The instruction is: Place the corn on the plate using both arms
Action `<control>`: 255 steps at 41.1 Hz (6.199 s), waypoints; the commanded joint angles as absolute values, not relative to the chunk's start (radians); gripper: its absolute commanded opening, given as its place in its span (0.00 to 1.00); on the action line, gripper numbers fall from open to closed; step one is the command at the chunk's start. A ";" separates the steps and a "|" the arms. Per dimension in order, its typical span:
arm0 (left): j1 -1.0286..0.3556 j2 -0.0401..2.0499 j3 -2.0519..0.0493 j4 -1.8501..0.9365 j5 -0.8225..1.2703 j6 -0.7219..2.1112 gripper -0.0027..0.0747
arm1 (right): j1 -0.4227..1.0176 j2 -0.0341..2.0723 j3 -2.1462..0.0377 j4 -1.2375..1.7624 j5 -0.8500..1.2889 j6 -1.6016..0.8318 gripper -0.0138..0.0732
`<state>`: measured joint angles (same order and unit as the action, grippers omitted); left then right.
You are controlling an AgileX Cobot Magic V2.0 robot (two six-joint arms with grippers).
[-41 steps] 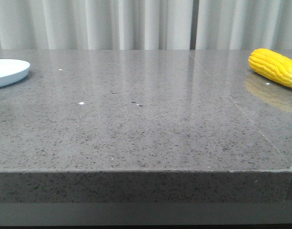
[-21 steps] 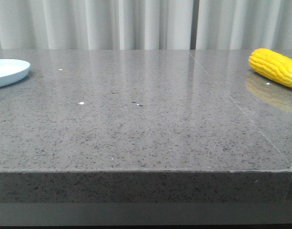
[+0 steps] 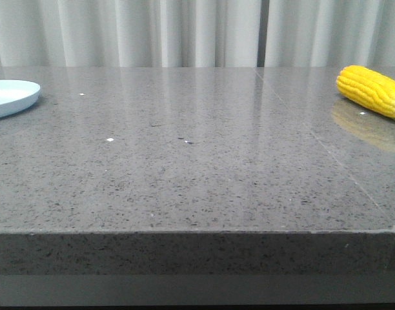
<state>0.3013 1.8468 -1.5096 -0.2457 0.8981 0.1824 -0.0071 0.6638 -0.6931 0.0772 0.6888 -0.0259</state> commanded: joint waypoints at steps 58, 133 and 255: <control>-0.071 1.789 -1.790 -0.372 1.058 0.294 0.01 | -0.012 0.671 -0.718 0.075 0.618 -0.033 0.85; -0.847 1.167 -1.361 0.312 0.984 -0.210 0.62 | -0.012 0.671 -0.718 0.075 0.618 -0.033 0.85; -0.847 0.573 -0.787 0.325 0.766 -0.289 0.60 | -0.012 1.749 -1.597 0.041 0.836 -0.035 0.86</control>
<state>-0.8406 0.5699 -0.7636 0.3074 0.8458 -0.2773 -0.0071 1.7531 -1.5372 0.0412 0.8650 -0.0259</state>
